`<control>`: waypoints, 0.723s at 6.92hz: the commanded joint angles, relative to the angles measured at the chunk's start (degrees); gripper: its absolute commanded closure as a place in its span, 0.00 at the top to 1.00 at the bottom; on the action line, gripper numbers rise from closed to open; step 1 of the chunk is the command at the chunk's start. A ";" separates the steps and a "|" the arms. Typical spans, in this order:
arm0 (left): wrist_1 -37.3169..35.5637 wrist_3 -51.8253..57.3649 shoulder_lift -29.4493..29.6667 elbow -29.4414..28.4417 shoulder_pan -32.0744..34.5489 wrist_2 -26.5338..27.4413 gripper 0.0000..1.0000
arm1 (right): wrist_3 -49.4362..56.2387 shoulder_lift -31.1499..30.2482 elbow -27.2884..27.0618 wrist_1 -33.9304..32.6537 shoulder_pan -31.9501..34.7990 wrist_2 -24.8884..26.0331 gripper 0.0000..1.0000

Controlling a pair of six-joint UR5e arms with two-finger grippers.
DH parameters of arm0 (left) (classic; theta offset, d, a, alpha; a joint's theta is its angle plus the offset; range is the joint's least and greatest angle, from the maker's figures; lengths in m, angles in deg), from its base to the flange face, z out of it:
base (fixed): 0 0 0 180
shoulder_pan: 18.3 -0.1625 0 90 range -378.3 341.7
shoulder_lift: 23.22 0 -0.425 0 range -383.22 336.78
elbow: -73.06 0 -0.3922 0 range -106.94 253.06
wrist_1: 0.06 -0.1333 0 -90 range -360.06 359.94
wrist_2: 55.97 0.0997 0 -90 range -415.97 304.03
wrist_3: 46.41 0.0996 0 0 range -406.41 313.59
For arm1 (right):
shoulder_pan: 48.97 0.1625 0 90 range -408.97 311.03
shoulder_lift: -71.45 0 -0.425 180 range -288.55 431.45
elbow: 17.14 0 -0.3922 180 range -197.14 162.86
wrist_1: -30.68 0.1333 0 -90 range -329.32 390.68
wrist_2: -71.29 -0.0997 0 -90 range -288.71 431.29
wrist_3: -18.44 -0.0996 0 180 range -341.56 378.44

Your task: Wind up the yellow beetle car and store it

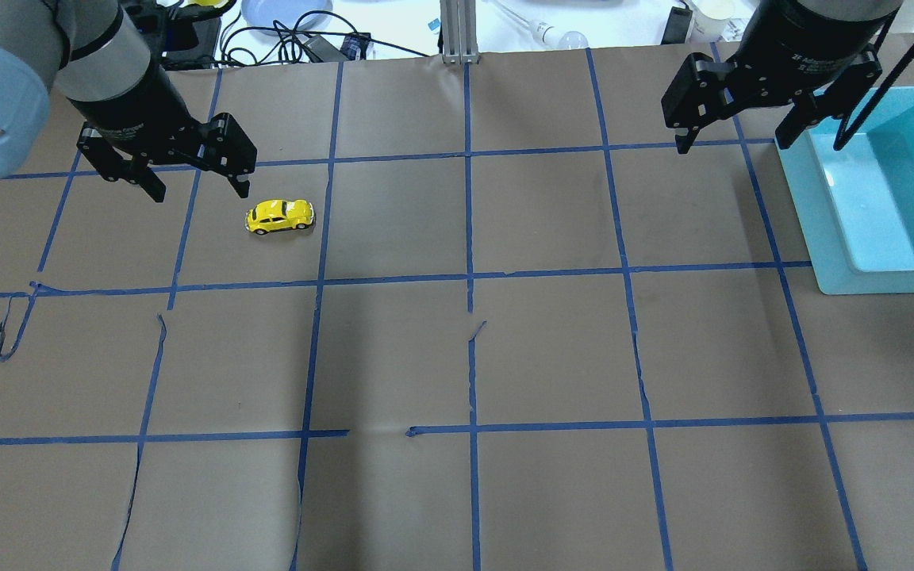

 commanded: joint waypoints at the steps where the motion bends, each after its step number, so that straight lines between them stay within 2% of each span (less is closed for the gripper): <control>1: -3.72 -4.50 1.86 0.17 -3.50 0.00 1.00 | 0.00 0.00 0.03 0.00 -0.09 0.00 1.00; 2: -7.40 -5.56 3.35 1.04 -3.78 0.00 1.00 | 0.00 0.00 0.03 0.00 -0.09 -0.09 1.00; 3: -16.49 -13.23 4.85 2.79 -3.78 0.00 1.00 | 0.00 0.00 -0.06 0.00 0.00 0.00 1.00; 4: -20.50 -28.10 6.25 5.51 -3.78 0.08 1.00 | 0.00 0.00 -0.06 0.00 0.00 0.00 1.00; 5: -22.10 -37.90 7.40 7.45 -3.78 0.09 1.00 | 0.00 0.00 0.03 -0.09 -0.09 0.00 1.00</control>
